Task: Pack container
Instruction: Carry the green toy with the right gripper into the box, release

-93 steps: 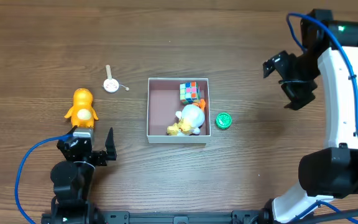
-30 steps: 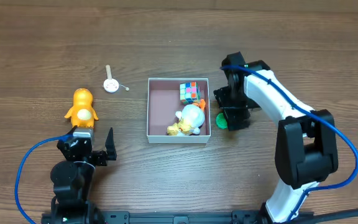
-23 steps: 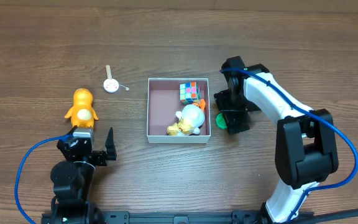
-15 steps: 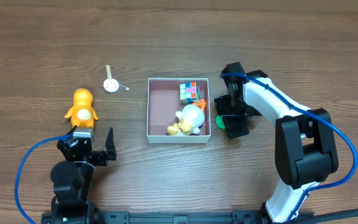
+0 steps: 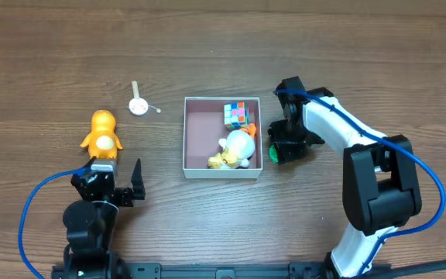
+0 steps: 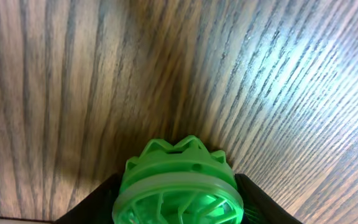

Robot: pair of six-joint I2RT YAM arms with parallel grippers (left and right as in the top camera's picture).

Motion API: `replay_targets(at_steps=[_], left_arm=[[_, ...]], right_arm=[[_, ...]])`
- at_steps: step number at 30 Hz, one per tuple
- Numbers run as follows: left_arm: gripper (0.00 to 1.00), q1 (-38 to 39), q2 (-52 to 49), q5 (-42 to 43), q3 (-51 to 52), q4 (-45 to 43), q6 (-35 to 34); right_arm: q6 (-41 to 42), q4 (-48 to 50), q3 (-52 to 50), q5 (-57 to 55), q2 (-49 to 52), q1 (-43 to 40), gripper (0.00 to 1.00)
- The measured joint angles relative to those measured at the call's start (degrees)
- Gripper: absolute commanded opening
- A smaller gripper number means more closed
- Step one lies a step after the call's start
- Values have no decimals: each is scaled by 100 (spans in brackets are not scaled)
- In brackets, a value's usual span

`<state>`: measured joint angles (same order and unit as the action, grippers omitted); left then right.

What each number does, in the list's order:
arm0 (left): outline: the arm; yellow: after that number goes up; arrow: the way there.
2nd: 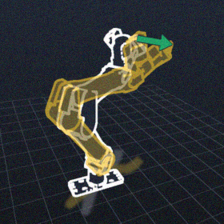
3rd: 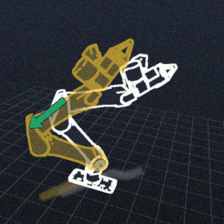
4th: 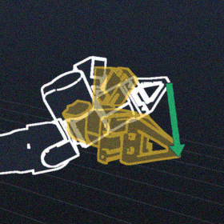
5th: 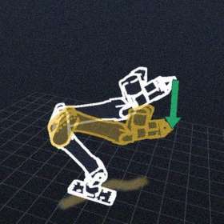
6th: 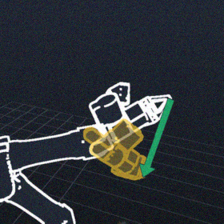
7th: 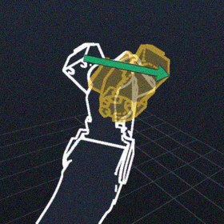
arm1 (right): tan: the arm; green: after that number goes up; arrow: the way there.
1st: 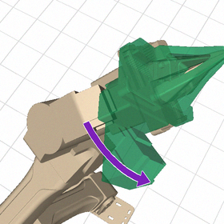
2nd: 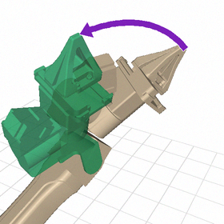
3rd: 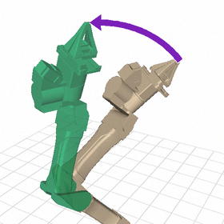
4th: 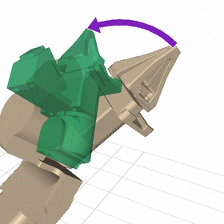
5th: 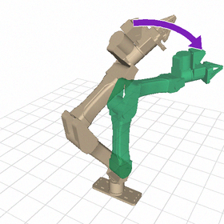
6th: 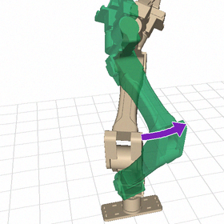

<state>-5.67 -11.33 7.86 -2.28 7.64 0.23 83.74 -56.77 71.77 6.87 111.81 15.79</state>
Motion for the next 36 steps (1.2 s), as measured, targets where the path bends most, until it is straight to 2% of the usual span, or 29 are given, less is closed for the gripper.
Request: replay_targets(at_steps=[6, 11, 17, 19, 24, 30, 36], left_arm=[[100, 0, 0, 0, 0, 0, 0], [100, 0, 2, 0, 0, 0, 0], [100, 0, 0, 0, 0, 0, 0], [100, 0, 2, 0, 0, 0, 0], [100, 0, 2, 0, 0, 0, 0], [100, 0, 2, 0, 0, 0, 0], [100, 0, 0, 0, 0, 0, 0]], right_arm=[[-393, -4, 157, 20, 4, -227, 45], [-1523, -258, 1851, -144, 22, -575, 48], [-3370, -704, 3499, -282, 24, -162, 53], [-3779, -778, 3622, -286, 24, 199, 53], [-4120, -837, 3622, -603, 24, 1178, 57], [-4181, -898, 3545, -734, 240, 1735, 59], [-4398, -907, 3451, -702, 774, 1764, 65]])
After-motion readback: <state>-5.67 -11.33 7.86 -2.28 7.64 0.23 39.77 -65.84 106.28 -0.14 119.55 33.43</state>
